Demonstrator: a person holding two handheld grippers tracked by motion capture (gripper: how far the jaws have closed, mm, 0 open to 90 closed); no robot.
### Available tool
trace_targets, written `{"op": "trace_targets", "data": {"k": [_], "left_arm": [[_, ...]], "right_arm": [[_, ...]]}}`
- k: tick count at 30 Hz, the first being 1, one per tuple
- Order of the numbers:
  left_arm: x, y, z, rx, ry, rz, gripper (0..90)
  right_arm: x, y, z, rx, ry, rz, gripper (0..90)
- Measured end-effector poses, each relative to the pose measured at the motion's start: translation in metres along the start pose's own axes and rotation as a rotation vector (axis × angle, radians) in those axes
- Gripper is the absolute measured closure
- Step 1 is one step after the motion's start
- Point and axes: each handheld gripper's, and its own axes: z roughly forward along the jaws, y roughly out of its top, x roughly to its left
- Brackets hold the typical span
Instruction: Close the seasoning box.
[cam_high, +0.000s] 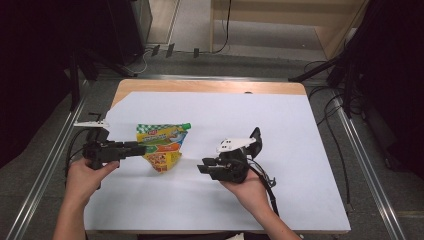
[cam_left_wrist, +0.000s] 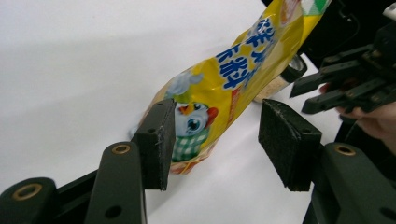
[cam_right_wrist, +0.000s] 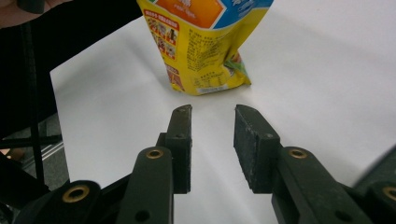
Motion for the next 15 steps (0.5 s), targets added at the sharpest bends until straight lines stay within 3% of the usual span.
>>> {"op": "trace_targets", "data": {"k": [3, 8, 10, 15], "left_arm": [[0.003, -0.001, -0.007, -0.017, 0.014, -0.014, 46.7], [0.005, -0.002, -0.013, -0.028, 0.044, 0.003, 44.8], [0.007, -0.003, -0.013, -0.035, 0.044, 0.002, 44.0], [0.005, -0.003, -0.013, -0.024, 0.017, 0.01, 43.9]], "right_arm": [[-0.003, 0.003, -0.006, 0.002, -0.005, 0.015, 73.7], [-0.01, 0.007, -0.017, 0.017, 0.006, 0.053, 83.8], [-0.011, 0.01, -0.021, 0.025, 0.006, 0.07, 87.1], [-0.013, 0.016, -0.034, 0.024, -0.019, 0.047, 90.0]]}}
